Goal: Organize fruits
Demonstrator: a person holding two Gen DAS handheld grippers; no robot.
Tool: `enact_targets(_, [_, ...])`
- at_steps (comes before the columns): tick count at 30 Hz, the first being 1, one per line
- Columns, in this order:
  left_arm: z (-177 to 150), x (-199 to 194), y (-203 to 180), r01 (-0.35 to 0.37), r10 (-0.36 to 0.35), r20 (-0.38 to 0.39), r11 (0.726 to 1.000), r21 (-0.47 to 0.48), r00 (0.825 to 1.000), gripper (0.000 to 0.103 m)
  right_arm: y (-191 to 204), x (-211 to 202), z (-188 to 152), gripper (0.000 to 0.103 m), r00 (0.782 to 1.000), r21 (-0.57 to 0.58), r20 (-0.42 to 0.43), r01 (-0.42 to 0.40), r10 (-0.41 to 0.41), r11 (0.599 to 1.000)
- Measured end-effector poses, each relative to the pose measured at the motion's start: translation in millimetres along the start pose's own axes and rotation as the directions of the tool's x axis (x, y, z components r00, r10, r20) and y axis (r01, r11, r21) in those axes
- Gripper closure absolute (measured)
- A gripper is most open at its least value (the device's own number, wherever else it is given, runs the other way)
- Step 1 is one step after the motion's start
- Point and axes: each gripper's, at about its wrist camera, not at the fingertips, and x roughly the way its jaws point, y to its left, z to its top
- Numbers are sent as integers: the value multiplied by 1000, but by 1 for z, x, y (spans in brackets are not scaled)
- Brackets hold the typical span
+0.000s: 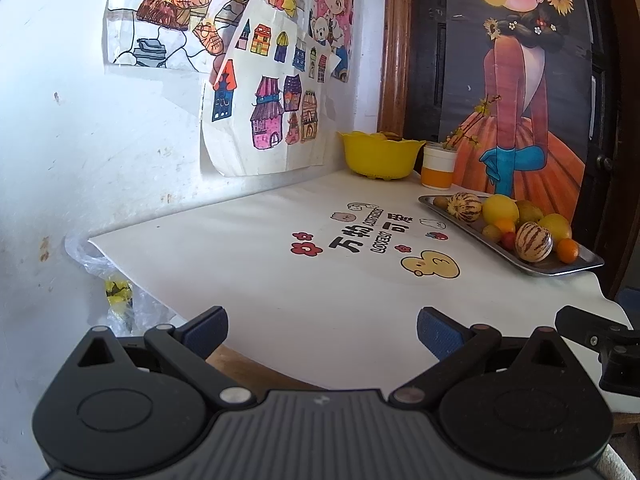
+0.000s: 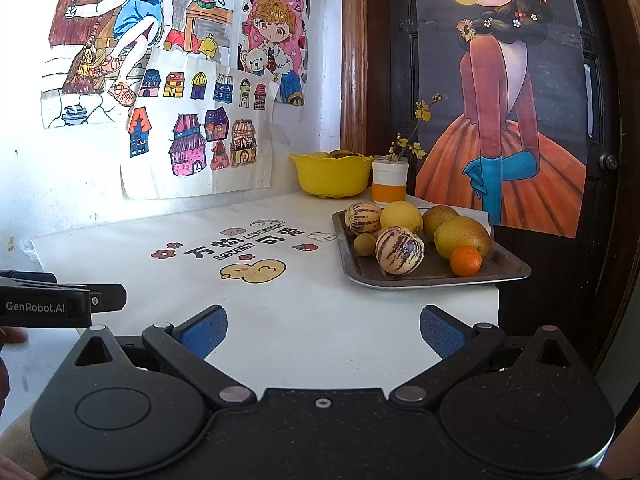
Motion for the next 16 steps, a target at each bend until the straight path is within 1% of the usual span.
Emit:
enact_targets(3, [1, 0, -1, 0, 0, -12, 1000, 4, 1000, 1, 0, 0, 0, 1, 1000, 0, 1, 0, 0, 1000])
enact_targets(10, [0, 0, 1, -31, 31, -12, 999, -6, 999, 1, 0, 0, 0, 1, 1000, 0, 1, 0, 0, 1000])
enact_targets(16, [-1, -1, 1, -29, 29, -11, 1000, -6, 1000, 1, 0, 0, 0, 1, 1000, 0, 0, 0, 0, 1000])
